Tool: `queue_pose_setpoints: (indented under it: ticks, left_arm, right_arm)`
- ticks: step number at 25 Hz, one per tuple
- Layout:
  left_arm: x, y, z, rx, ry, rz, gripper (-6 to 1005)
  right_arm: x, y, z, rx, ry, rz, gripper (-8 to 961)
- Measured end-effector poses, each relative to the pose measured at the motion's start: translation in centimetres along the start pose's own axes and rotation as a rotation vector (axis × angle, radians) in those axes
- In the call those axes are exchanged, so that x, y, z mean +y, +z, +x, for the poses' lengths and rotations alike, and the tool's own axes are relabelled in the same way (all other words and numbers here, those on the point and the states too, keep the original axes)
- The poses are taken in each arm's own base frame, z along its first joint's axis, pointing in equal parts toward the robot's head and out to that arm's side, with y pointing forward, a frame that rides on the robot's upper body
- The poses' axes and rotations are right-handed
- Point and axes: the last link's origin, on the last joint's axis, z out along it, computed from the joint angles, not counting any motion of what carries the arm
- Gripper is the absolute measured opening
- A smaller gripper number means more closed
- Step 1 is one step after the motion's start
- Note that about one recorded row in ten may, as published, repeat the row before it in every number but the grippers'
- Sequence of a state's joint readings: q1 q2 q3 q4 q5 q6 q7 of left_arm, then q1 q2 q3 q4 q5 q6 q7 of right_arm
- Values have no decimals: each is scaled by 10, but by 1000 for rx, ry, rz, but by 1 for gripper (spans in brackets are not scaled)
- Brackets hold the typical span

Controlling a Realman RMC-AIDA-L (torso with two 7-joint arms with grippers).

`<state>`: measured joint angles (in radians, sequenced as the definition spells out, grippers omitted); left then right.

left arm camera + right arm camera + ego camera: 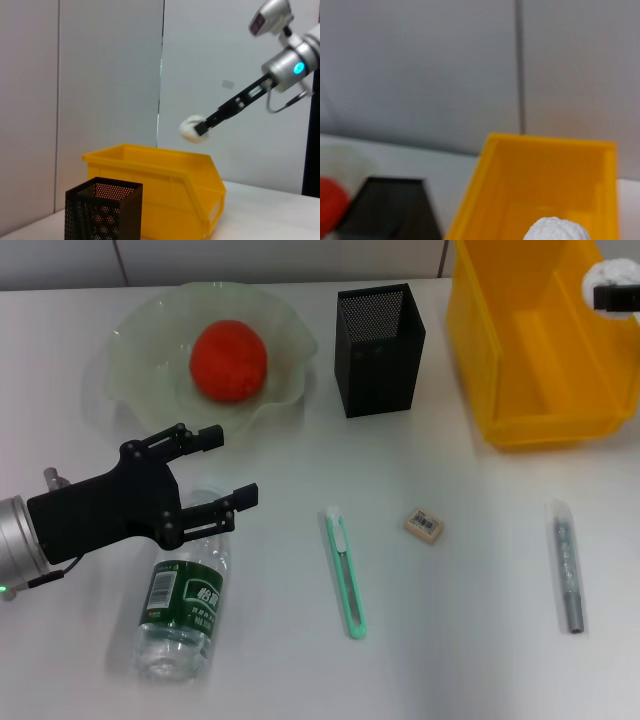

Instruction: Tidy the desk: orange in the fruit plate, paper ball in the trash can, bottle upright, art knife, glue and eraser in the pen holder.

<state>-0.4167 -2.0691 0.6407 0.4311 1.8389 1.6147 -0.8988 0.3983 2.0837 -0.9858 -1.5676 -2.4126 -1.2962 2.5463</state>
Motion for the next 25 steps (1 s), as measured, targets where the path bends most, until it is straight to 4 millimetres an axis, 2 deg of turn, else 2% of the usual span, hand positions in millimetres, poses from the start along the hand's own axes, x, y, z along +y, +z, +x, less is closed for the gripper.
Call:
queue_pose_setpoints:
  ticks: [2, 5, 8, 11, 16, 18, 19, 20, 22, 23, 24, 25]
  left_arm:
    - [0, 0, 1, 0, -24, -2, 821]
    - [-2, 0, 4, -5, -84, -11, 822]
    - [-8, -1, 11, -26, -152, -12, 822]
    - [-15, -4, 20, -56, -203, -4, 822]
    - [-24, -4, 40, -94, -211, 16, 821]
    - [-25, -3, 43, -102, -205, 23, 821]
    - [-27, 1, 50, -148, -188, 71, 821]
    - [-27, 3, 52, -173, -184, 102, 820]
    - [-24, 8, 57, -214, -173, 147, 820]
    - [-19, 14, 62, -241, -165, 179, 820]
    - [-14, 18, 66, -269, -155, 202, 819]
    - [-3, 23, 71, -302, -162, 234, 819]
  right_arm:
    - [-9, 16, 5, -16, 5, 8, 466]
    - [-11, 38, 12, 8, 4, -10, 467]
    - [-8, 44, 14, -1, -5, -31, 573]
    - [-4, 38, 14, -56, 5, -78, 679]
    - [6, 20, 24, -222, -49, -220, 758]
    - [11, 12, 36, -287, -85, -299, 790]
    - [20, 5, 51, -337, -124, -390, 806]
    - [20, 5, 51, -337, -124, -390, 821]
    - [27, 1, 70, -376, -168, -472, 853]
    - [31, -2, 81, -394, -194, -514, 853]
    - [36, -1, 106, -408, -244, -564, 853]
    - [36, -1, 106, -408, -244, -564, 852]
